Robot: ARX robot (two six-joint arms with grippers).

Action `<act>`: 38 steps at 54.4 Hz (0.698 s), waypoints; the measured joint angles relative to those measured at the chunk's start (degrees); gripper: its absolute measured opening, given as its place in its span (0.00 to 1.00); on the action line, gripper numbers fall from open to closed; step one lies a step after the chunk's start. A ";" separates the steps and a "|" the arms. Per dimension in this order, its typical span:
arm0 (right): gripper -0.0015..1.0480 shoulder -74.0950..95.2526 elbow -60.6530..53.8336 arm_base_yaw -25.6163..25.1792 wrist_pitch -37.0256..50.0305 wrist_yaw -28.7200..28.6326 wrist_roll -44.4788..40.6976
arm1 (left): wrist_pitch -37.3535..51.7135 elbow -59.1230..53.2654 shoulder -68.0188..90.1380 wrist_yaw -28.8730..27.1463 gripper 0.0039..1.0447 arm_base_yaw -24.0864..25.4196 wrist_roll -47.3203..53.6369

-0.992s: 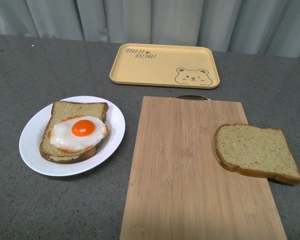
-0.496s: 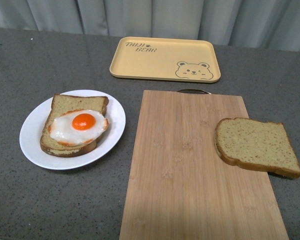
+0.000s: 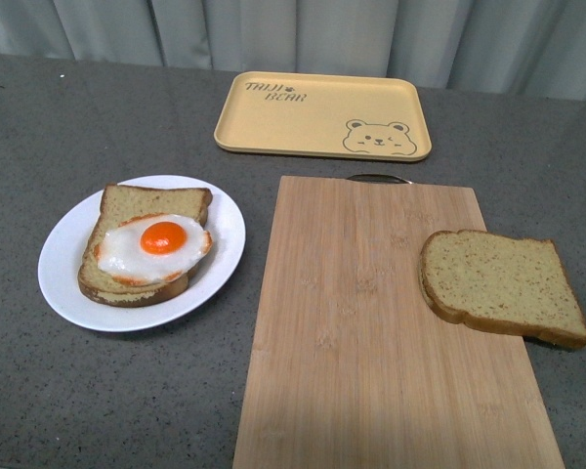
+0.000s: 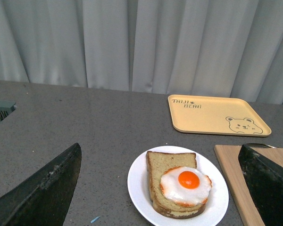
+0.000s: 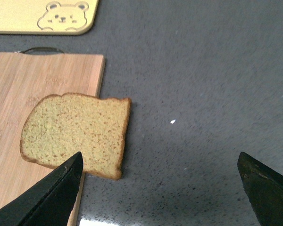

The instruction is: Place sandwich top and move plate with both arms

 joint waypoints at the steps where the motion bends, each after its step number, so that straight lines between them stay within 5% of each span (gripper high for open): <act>1: 0.91 2.40 1.29 -0.55 -0.79 -1.01 0.66 | 0.00 0.00 0.00 0.00 0.94 0.00 0.00; 18: 0.91 25.68 15.78 -2.69 -11.52 -15.67 6.27 | 0.00 0.00 0.00 0.00 0.94 0.00 0.00; 38: 0.91 41.09 24.48 -2.21 -13.27 -22.40 9.03 | 0.00 0.00 0.00 0.00 0.94 0.00 0.00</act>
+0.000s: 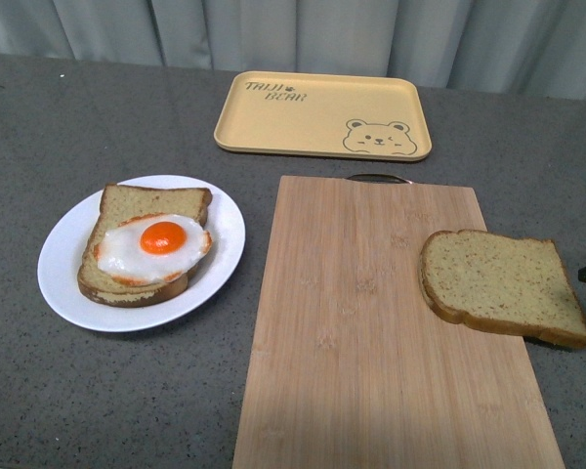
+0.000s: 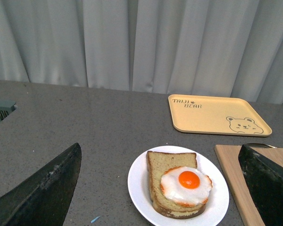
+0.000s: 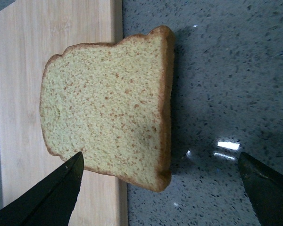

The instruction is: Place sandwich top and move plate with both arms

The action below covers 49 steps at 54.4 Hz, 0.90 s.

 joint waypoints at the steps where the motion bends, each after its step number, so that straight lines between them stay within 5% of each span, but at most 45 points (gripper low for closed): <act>1: 0.91 0.63 0.39 0.17 0.00 -0.11 0.22 | 0.00 0.00 0.00 0.00 0.94 0.00 0.00; 21: 0.90 7.74 4.72 4.39 2.32 -3.08 8.04 | 0.00 0.00 0.00 0.00 0.94 0.00 0.00; 49: 0.14 8.17 6.05 4.85 0.22 -1.97 11.69 | 0.00 0.00 0.00 0.00 0.94 0.00 0.00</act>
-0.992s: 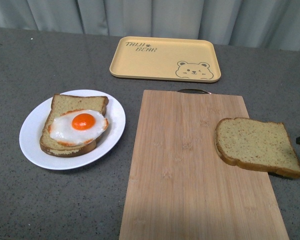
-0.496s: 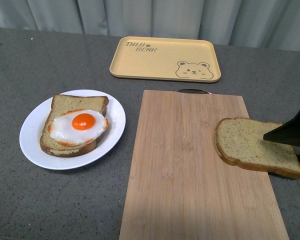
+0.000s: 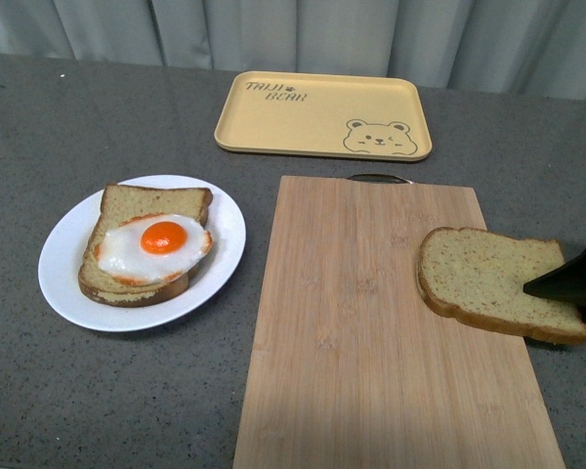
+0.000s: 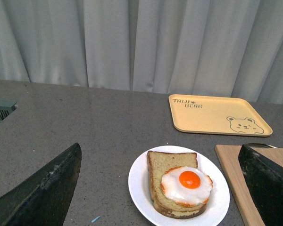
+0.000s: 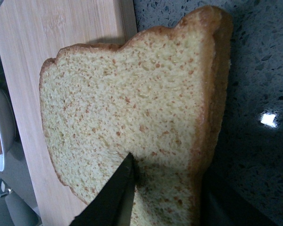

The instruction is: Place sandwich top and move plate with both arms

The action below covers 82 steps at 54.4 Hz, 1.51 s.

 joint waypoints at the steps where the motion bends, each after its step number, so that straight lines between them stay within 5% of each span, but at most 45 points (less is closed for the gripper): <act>1: 0.11 -0.55 -0.22 -0.07 0.04 -0.13 0.20 | 0.00 0.00 0.00 0.00 0.94 0.00 0.02; 10: 0.03 -7.41 -3.04 0.28 2.08 -3.78 1.44 | 0.00 0.00 0.00 0.00 0.94 0.00 0.02; 17: 0.03 -15.98 -5.81 4.74 13.40 -14.47 8.33 | 0.00 0.00 0.00 0.00 0.94 0.00 0.02; 28: 0.03 -6.40 4.52 21.55 16.46 -13.38 13.49 | 0.00 0.00 0.00 0.00 0.94 0.00 0.00; 49: 0.03 11.30 27.45 37.66 16.74 -12.39 25.55 | 0.00 0.00 0.00 0.00 0.94 0.00 0.00; 79: 0.03 16.79 34.95 39.65 4.70 -7.52 21.99 | 0.00 0.00 0.00 0.00 0.94 0.00 0.00; 82: 0.11 16.79 34.99 39.69 4.24 -7.34 21.31 | 0.00 0.00 0.00 0.00 0.94 0.00 0.00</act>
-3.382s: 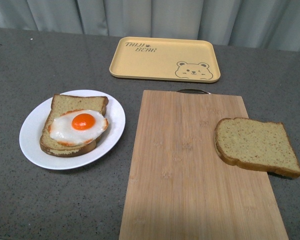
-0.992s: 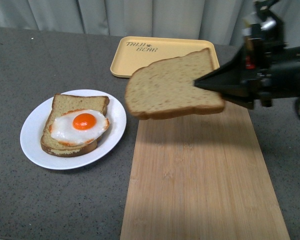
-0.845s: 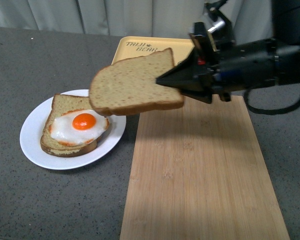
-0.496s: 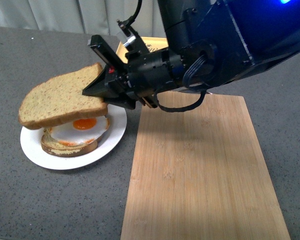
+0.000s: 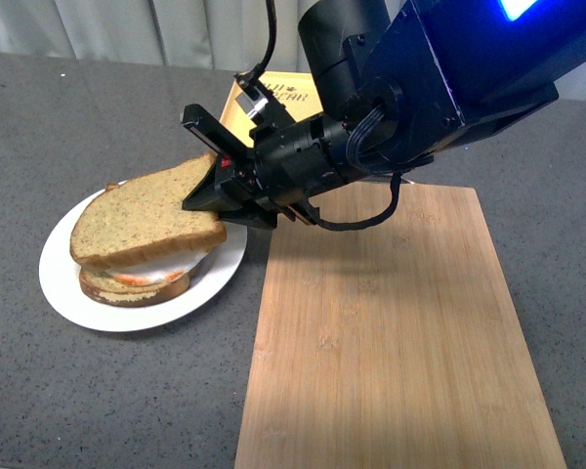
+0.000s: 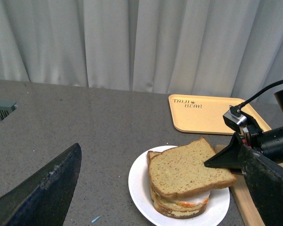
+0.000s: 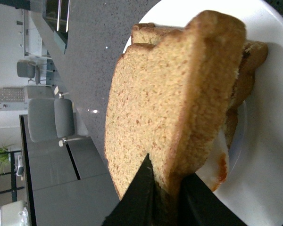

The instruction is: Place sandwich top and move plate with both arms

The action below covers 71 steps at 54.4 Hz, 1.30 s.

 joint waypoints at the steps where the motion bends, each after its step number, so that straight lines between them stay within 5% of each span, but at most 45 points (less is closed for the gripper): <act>1: 0.13 0.00 -0.02 0.00 0.02 -0.02 -0.11 | 0.00 0.00 0.00 0.00 0.94 0.00 0.00; 12: 0.47 -2.34 -3.37 -0.50 -1.92 2.36 -3.98 | 0.00 0.00 0.00 0.00 0.94 0.00 0.02; 23: 0.93 -14.05 -15.26 -5.49 -0.33 8.81 -12.24 | 0.00 0.00 0.00 0.00 0.94 0.00 0.00; 27: 0.90 -14.82 -16.15 -5.99 1.40 11.61 -14.08 | 0.00 0.00 0.00 0.02 0.94 0.00 0.02; 31: 0.76 -14.36 -26.58 -4.33 29.44 41.59 -23.39 | 0.00 0.00 0.02 0.22 0.94 0.00 0.04; 36: 0.55 -18.23 -43.04 -5.86 60.52 64.96 -31.30 | -0.04 0.00 0.00 -0.20 0.94 0.00 0.04; 41: 0.38 -26.75 -51.06 -9.29 70.31 65.83 -33.40 | -0.04 0.00 -0.02 -0.15 0.94 0.00 0.07; 54: 0.01 -38.45 -65.37 -14.78 70.90 60.81 -34.62 | -0.07 0.00 -0.02 0.02 0.94 0.00 0.07; 71: 0.01 -55.41 -76.54 -20.13 65.11 55.71 -34.82 | -0.09 0.00 -0.02 0.02 0.94 0.00 0.07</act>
